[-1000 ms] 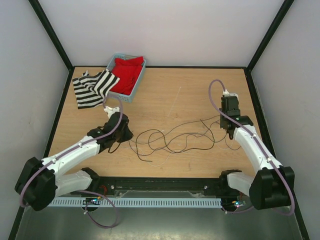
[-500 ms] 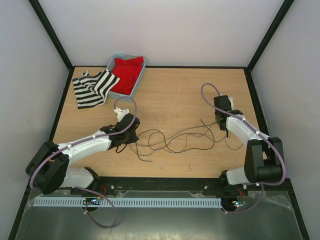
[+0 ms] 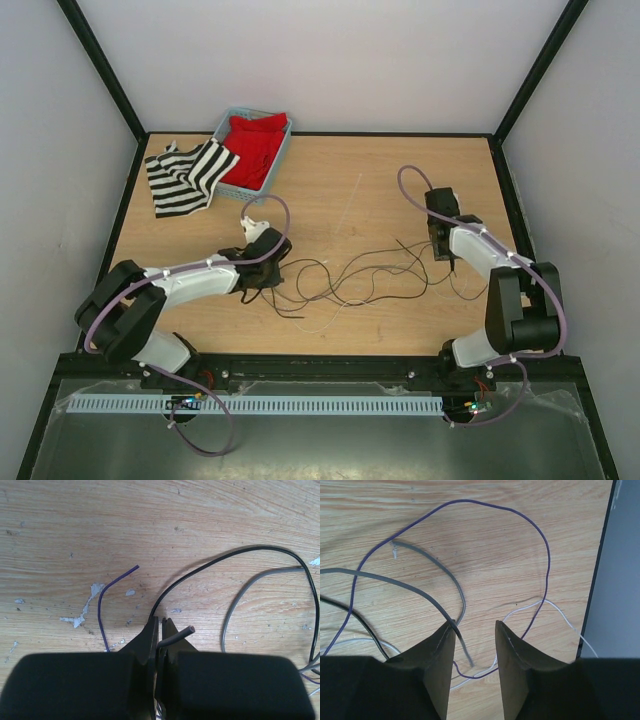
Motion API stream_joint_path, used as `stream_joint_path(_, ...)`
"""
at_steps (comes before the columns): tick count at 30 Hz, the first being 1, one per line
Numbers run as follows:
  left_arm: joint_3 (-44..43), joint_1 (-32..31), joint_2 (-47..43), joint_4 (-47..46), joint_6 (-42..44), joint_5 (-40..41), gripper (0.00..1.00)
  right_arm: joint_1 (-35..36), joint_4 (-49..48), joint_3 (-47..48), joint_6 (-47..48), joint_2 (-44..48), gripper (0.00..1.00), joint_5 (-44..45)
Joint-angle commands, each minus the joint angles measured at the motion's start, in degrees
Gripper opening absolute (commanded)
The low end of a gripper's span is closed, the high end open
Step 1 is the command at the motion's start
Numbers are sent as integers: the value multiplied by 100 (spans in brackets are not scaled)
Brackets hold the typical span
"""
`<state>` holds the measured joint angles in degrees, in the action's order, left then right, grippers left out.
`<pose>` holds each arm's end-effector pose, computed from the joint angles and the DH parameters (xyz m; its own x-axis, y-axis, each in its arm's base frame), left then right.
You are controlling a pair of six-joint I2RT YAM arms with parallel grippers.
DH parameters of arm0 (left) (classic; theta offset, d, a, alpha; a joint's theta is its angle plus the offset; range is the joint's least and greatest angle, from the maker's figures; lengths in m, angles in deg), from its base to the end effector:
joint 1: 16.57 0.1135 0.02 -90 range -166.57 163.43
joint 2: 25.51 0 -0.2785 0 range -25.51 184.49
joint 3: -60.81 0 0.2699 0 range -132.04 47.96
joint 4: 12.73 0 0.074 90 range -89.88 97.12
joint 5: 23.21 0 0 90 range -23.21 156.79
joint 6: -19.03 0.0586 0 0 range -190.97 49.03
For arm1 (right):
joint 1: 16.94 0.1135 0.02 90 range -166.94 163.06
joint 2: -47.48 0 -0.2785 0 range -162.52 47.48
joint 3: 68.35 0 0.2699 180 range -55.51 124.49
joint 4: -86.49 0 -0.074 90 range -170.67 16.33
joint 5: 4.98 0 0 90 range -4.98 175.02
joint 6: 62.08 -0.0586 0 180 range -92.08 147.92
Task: Zip-tie the wires
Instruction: Straighten the cable at the center of the board.
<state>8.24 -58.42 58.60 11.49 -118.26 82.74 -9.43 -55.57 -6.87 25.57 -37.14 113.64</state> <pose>0.2303 -0.1847 0.1416 -0.8044 -0.2280 -0.5486 -0.0955 0.9611 -0.2594 0.3038 0.0117 0.1749 -0.8623 -0.0774 -0.5004 0.1504 0.9045 -0.3991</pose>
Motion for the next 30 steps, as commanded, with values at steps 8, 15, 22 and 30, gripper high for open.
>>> stream_joint_path(8, -302, -23, 75, 29, 271, 229, 11, -21, 474, 713, 152, 744, 73, -561)
stream_joint_path(15, -373, 4, -161, 227, 408, 319, 23, -21, 923, 1057, 418, 1099, 90, -486)
stream_joint_path(22, -382, 77, -519, 405, 513, 380, 38, -21, 996, 1135, 499, 1261, 92, -982)
stream_joint_path(30, -742, 221, -921, 289, 1154, 272, 66, -17, 924, 1194, 264, 1244, 95, -1744)
